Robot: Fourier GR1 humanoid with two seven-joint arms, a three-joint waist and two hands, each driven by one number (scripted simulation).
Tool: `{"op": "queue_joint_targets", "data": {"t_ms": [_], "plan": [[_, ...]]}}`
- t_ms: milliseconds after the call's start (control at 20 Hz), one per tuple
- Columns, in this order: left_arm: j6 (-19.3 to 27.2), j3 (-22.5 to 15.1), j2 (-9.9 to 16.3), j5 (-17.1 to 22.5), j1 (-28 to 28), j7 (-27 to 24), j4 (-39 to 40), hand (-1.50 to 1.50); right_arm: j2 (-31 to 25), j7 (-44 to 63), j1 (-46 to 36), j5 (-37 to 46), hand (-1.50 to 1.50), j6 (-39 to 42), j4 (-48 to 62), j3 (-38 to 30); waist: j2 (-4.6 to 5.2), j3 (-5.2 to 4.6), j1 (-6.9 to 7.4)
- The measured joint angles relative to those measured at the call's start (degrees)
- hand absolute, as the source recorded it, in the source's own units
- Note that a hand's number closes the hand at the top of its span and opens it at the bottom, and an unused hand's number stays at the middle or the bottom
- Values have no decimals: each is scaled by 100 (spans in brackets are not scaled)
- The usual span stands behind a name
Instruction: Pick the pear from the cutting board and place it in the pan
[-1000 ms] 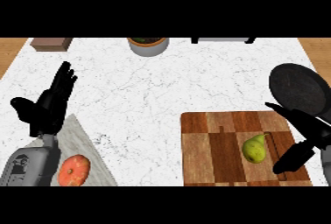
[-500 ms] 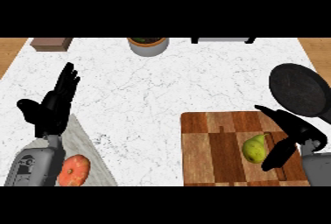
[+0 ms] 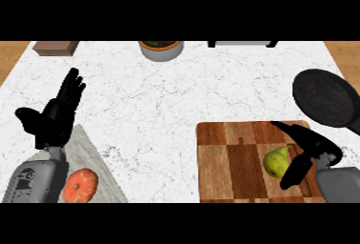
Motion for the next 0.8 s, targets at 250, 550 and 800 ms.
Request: {"op": "queue_joint_targets", "data": {"t_ms": [250, 550, 800], "plan": [[12, -33, -39, -32, 110, 190, -318, 0, 57, -312, -54, 133, 150, 46, 195, -50, -25, -32, -1], [-36, 38, -49, -11, 76, 73, -147, 0, 53, -819, -54, 471, 150, -95, 195, 147, -42, -62, -14], [-100, 85, -8, 10, 133, 105, -237, 0, 86, -1121, -18, 692, 150, -267, 256, 152, -48, -63, -7]]}}
